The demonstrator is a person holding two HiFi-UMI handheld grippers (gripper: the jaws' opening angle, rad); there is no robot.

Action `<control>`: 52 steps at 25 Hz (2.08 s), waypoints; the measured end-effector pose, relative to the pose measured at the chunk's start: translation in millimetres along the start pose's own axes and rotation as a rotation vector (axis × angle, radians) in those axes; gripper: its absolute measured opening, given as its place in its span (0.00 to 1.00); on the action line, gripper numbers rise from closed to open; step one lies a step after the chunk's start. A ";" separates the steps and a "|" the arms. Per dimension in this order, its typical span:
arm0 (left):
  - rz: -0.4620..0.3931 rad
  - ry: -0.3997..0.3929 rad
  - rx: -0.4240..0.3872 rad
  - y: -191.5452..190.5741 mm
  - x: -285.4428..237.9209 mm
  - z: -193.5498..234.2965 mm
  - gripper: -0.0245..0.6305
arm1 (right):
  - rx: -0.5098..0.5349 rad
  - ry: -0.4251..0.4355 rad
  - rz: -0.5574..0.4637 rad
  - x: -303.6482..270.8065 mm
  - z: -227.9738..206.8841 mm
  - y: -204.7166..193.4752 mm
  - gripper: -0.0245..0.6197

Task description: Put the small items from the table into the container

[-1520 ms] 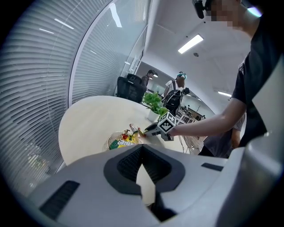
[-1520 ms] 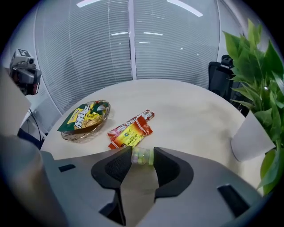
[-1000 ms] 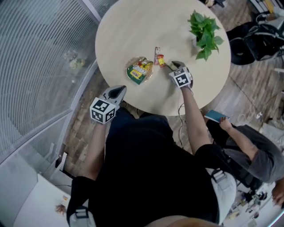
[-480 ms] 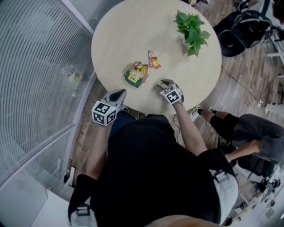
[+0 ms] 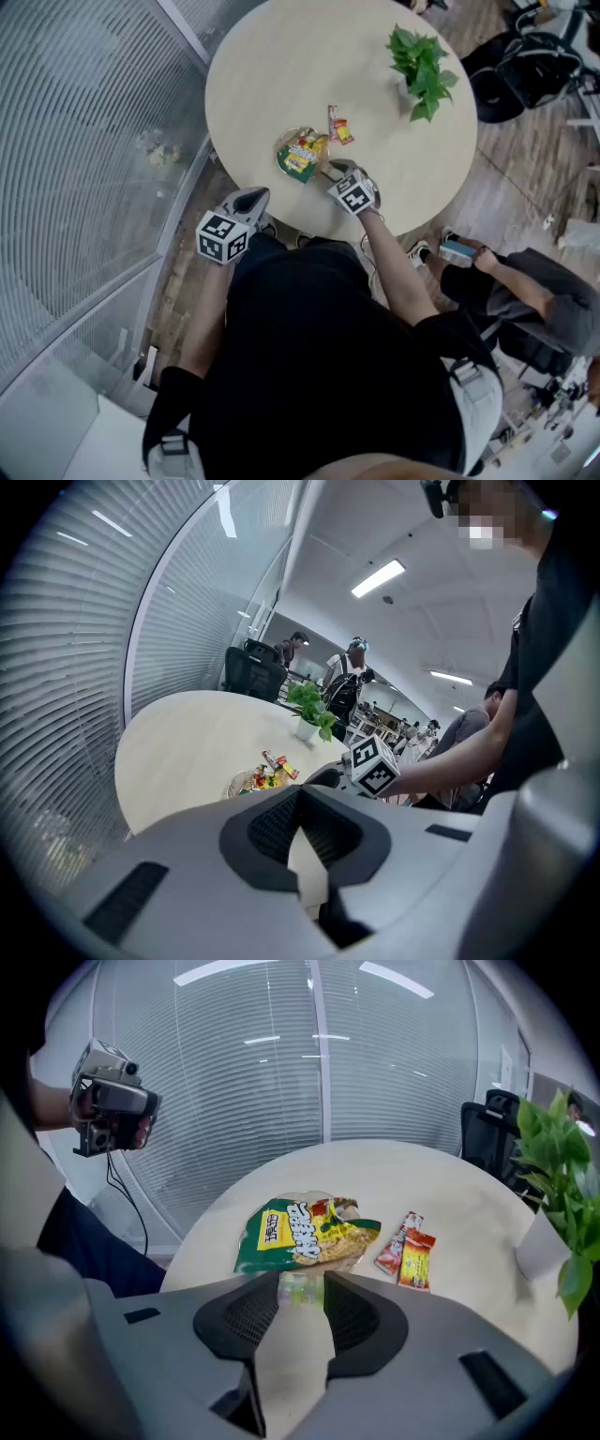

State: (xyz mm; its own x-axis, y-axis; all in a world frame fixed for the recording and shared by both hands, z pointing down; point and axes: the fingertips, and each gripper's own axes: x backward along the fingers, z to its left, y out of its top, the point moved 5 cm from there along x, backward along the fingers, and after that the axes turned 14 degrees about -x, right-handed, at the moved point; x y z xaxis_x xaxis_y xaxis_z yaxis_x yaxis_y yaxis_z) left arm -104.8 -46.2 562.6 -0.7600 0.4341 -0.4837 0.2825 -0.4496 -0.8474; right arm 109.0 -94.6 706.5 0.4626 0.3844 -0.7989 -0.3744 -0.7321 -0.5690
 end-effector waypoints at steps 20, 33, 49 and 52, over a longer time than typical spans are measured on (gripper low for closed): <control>0.007 0.006 0.057 -14.0 24.1 49.6 0.04 | 0.052 -0.018 0.156 -54.6 8.3 9.4 0.29; 0.009 -0.018 0.002 6.0 -0.8 44.5 0.04 | -0.027 -0.003 -0.064 -7.1 3.9 33.6 0.28; 0.017 -0.026 -0.080 25.6 -37.1 -18.5 0.04 | -0.110 -0.022 -0.166 63.7 -9.5 -62.2 0.07; 0.016 -0.016 -0.083 22.8 -37.5 -30.0 0.04 | -0.112 -0.007 -0.170 67.6 -10.7 -73.0 0.07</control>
State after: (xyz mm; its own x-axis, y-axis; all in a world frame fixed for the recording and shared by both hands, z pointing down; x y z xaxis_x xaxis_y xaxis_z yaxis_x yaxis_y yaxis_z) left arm -52.3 -49.4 554.9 -0.7641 0.4142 -0.4945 0.3417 -0.3903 -0.8550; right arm 176.2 -21.2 696.2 0.5061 0.5114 -0.6946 -0.1994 -0.7141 -0.6710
